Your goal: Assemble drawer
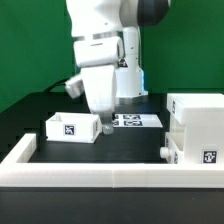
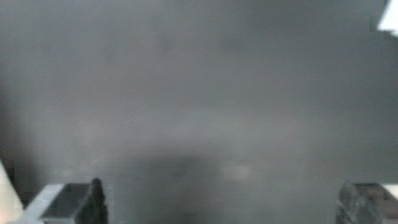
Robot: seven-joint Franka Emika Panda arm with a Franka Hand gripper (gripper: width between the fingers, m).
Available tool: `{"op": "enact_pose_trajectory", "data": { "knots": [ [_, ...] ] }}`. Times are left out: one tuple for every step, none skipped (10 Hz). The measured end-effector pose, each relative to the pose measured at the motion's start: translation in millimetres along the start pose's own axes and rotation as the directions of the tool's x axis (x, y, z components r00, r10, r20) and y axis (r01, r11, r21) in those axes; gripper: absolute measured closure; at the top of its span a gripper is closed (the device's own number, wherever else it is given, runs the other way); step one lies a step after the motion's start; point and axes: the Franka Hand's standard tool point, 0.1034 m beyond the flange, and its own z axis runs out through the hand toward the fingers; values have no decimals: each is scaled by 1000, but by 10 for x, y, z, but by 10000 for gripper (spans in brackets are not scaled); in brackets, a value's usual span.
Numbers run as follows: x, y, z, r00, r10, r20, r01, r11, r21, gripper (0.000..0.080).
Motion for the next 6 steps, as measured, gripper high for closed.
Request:
{"op": "enact_pose_trajectory", "data": {
  "knots": [
    [-50, -78, 1, 1000, 14, 3, -14, 1000, 4, 151],
    [-38, -70, 12, 999, 35, 1, -35, 999, 5, 151],
    [-31, -69, 13, 995, 97, 1, -97, 995, 5, 151],
    [-31, -70, 14, 982, 187, 1, -187, 982, 5, 151],
    [-30, -70, 15, 968, 250, 1, -250, 968, 5, 151],
    [-28, -71, 16, 949, 314, 0, -314, 949, 6, 151]
  ]
}}
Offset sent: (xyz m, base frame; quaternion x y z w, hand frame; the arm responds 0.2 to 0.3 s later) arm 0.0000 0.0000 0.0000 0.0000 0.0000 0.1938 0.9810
